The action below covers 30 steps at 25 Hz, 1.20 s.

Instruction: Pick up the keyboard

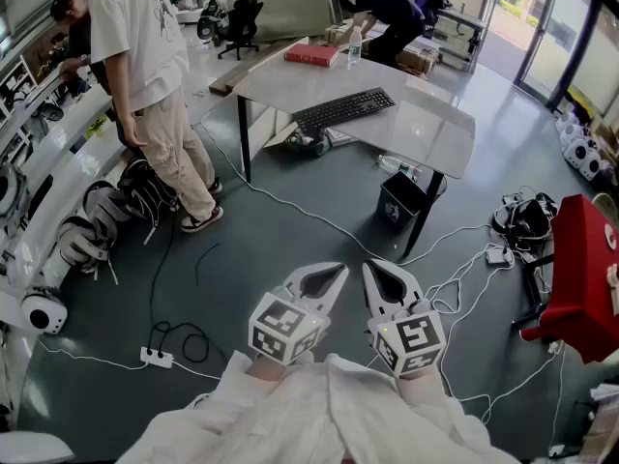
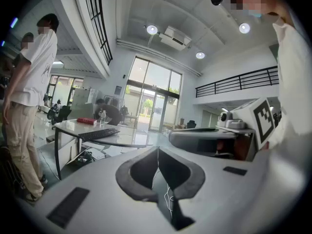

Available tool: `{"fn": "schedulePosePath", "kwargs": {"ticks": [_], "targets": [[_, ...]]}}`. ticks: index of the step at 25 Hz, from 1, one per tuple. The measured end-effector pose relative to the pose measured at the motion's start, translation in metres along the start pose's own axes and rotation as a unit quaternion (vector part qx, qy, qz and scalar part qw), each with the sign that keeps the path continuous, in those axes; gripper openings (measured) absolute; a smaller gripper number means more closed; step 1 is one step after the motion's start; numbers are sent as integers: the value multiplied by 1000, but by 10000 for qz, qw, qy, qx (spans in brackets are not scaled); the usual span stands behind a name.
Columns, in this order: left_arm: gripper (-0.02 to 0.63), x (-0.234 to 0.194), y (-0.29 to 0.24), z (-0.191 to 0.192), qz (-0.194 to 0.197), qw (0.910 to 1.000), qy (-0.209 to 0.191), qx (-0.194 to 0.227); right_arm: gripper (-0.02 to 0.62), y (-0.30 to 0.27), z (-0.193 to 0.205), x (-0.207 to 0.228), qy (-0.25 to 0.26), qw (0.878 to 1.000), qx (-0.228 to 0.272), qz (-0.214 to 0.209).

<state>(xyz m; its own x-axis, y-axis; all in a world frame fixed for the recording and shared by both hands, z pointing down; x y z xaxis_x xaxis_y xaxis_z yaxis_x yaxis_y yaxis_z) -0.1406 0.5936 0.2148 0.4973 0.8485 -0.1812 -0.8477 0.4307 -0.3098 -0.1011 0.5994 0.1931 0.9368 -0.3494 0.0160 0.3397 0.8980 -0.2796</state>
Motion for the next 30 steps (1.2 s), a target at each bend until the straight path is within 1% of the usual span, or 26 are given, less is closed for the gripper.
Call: {"fn": "schedulePosePath", "kwargs": {"ticks": [6,12,16,19,21,26,30], "targets": [[16,-3,-7,-10,79,9999,-59,100,29,-8,-11,3,29,9998,173,-15],[16,-6,-9,-13,30,9999,-7,136,28,-9,-12,1,25,9999,148,-78],[15,-5,-13,-9,43,9999,-77,63,29,-10,-11,2,-130,9996,197,-142],[16,-4,-15,-12,114,9999,-76,95,31,-11,-13,7,-275,9991,272,-199],[17,-4,-18,-15,132,9998,-73,114,31,-13,-12,12,-209,9994,187,-181],[17,2,-24,-11,29,9998,127,179,31,-6,-7,14,-59,9997,110,-202],[17,5,-27,-5,-46,9995,246,208,31,-1,3,16,-128,9995,107,-281]]}}
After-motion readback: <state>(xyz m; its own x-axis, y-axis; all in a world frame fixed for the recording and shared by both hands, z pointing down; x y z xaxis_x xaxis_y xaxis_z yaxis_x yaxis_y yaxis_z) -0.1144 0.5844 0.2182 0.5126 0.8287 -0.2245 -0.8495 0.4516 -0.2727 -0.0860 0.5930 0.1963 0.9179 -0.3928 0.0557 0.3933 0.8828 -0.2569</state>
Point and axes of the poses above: the fingertips, and each gripper's own axes: y backward along the fingers, x to its right, z out of its underside, the point moved 1 cm from there along y, backward along the fingers, and after that the axes turned 6 degrees about -x, right-handed, at the moved point
